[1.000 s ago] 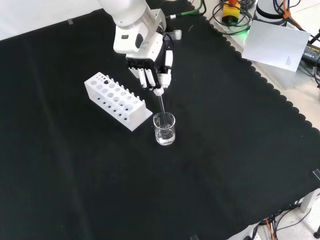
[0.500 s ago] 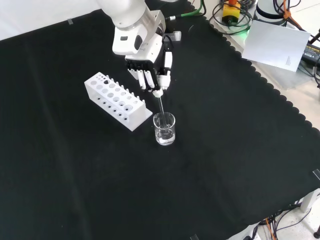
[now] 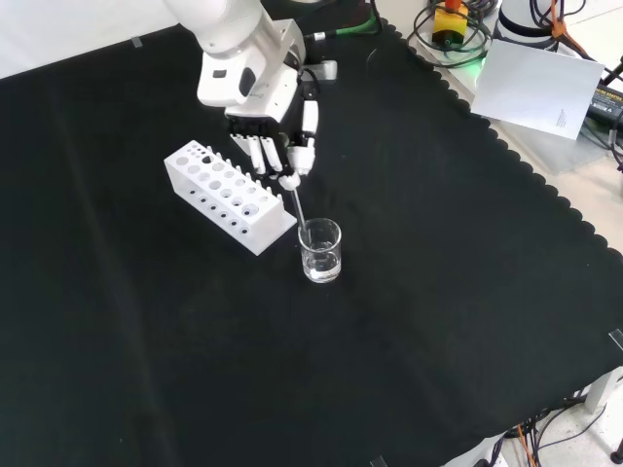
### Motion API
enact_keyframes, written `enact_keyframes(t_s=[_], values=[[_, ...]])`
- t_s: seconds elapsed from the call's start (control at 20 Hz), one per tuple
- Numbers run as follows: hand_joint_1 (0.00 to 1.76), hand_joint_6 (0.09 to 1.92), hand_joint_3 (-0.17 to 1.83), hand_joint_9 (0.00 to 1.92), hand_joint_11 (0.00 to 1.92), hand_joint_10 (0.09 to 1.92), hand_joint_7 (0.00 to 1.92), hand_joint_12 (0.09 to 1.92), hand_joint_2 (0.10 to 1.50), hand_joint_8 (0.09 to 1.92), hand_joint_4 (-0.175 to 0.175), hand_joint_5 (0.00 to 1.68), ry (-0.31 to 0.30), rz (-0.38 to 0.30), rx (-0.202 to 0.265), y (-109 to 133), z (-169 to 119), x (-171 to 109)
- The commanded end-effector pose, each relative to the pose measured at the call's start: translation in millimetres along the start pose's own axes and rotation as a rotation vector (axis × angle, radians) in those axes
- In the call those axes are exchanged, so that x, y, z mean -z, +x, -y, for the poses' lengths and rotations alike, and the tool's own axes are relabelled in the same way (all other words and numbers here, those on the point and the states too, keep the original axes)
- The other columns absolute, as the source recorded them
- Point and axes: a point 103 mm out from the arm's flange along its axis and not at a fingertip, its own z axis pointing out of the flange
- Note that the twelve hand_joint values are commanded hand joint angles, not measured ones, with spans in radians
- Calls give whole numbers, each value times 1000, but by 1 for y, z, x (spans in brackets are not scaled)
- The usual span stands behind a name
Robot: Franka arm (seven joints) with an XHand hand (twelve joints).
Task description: Stir in the beaker to the left of the white test tube rack with the glass rod.
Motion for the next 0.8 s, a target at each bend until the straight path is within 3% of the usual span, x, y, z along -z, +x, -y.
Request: enact_keyframes(t_s=[0.05,0.8], values=[[1296,87,-175,1604,1584,1053,1025,959,1144,1266,-175,1365,-21,21,-34,-18,28,-5],[1296,87,-175,1605,1586,1053,1024,958,1144,1267,-175,1367,-16,20,1,-9,44,-10]])
